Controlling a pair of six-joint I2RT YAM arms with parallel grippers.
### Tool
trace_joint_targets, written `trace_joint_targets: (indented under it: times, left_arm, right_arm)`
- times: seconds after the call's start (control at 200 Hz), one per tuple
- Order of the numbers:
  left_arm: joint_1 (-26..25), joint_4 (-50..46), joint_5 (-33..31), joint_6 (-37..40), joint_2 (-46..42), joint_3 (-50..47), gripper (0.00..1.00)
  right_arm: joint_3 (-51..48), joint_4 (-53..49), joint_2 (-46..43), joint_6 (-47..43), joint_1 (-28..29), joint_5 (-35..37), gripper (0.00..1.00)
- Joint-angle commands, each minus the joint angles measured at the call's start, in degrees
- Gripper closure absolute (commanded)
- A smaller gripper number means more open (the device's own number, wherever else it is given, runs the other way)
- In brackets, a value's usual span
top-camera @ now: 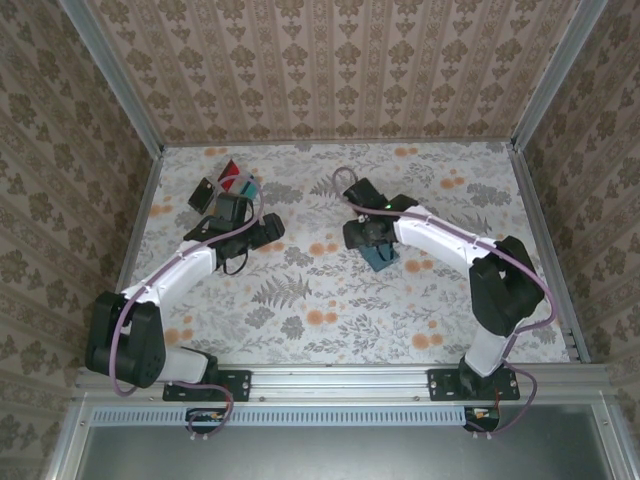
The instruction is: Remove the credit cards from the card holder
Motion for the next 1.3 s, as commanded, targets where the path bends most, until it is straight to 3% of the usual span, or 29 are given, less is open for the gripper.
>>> trace_joint_targets:
  times: [0.0,0.295,0.535,0.745,0.97,1.095,1.295]
  left_arm:
    - [0.18,-1.21,-0.49,-0.18,-1.10,-0.04,0.00]
    - [0.08,-2.24,-0.20,0.27,-1.42,-0.41,0.00]
    - [0.10,-2.27,-0.65,0.28,-1.80,-0.44,0.00]
    - [-0.09,-2.18,-0.57,0.44,-0.96,0.54,0.00]
    - [-1.30,-1.93,0.97,1.73,1.24,2.06,0.01]
    - [-2.82,-1.63,3.39,2.74,3.43,3.69,0.06]
    - [-7.19,1.61,9.94,3.13,8.30,6.14,0.07]
  right_arm:
    - [-2.27,2.64,2.78,5.27,-4.59,-5.34,0.24]
    - [6.04,2.81,13.57,6.31,-8.64,-8.62,0.13]
    - [8.61,2.38,16.47,3.38,-7.35,-15.34,0.15]
    - [7.87,0.41,15.66,-3.85,-2.50,-21.82,0.21]
    - [1.70,0.84,8.40,-5.52,0.60,-20.83,0.27]
    - [-4.40,3.29,-0.70,0.53,-0.40,-11.96,0.25]
    - [-15.69,5.04,-11.50,14.72,-3.74,-8.11,0.26]
